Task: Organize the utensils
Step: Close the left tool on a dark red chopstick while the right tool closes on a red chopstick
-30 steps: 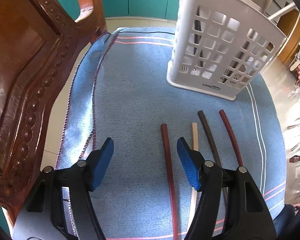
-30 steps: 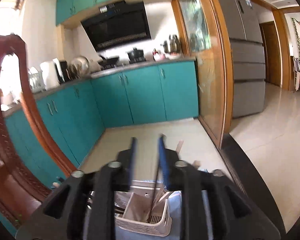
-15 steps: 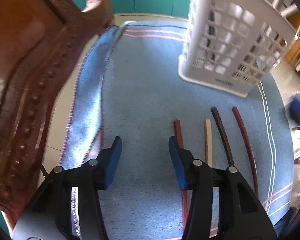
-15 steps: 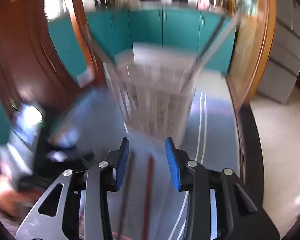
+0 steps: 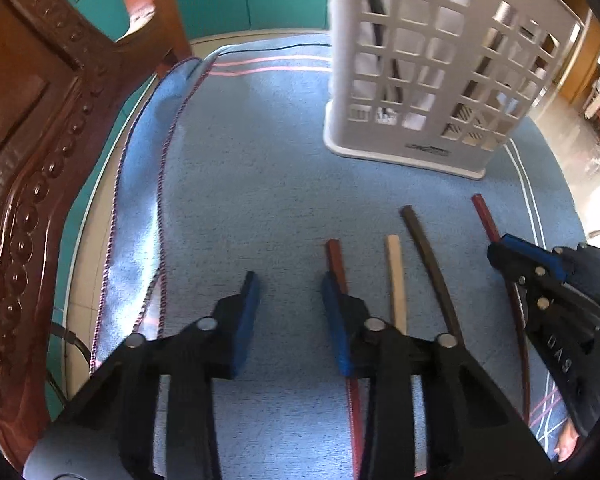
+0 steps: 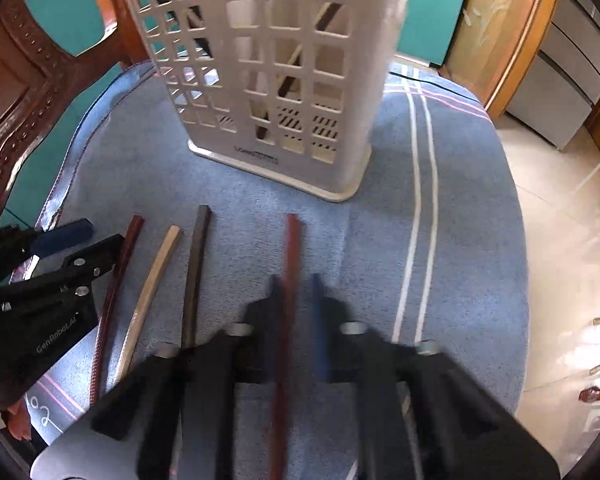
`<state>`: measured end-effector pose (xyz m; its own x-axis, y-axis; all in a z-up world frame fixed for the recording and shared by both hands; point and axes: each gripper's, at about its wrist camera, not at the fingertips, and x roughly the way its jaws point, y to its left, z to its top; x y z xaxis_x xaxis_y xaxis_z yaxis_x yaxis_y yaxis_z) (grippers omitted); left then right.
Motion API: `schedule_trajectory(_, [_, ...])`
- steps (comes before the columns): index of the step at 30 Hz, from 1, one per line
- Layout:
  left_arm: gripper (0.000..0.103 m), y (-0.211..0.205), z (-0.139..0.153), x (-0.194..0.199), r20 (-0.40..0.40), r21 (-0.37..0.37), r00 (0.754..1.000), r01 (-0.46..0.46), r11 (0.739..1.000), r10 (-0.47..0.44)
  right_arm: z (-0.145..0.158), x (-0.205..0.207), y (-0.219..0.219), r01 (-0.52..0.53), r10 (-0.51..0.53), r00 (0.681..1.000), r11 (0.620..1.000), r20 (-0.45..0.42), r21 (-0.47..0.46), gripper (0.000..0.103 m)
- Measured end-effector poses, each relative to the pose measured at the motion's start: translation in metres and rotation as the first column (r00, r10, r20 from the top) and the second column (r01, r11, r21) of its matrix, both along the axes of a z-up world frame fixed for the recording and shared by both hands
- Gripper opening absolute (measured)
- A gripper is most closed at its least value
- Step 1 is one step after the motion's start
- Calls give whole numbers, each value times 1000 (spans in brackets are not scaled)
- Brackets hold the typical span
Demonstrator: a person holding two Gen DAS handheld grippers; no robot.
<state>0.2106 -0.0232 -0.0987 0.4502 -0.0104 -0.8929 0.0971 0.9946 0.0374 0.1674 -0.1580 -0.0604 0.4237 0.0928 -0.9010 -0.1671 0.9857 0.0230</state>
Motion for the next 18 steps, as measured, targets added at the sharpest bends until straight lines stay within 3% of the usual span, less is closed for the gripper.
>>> schedule_trajectory(2, [17, -3, 1, -5, 6, -18, 1000, 21, 1000, -21, 2, -1, -4, 8, -8, 1000, 1000, 0, 4, 7])
schedule_trajectory(5, [11, -6, 2, -9, 9, -33, 999, 35, 999, -35, 5, -4, -3, 9, -9, 1000, 1000, 4, -11, 7])
schedule_trajectory(12, [12, -9, 2, -15, 19, -32, 999, 34, 999, -34, -2, -13, 3, -2, 2, 1000, 1000, 6, -27, 8])
schedule_trajectory(18, [12, -11, 0, 5, 32, -2, 999, 38, 999, -38, -7, -17, 19, -16, 17, 1000, 998, 21, -59, 9])
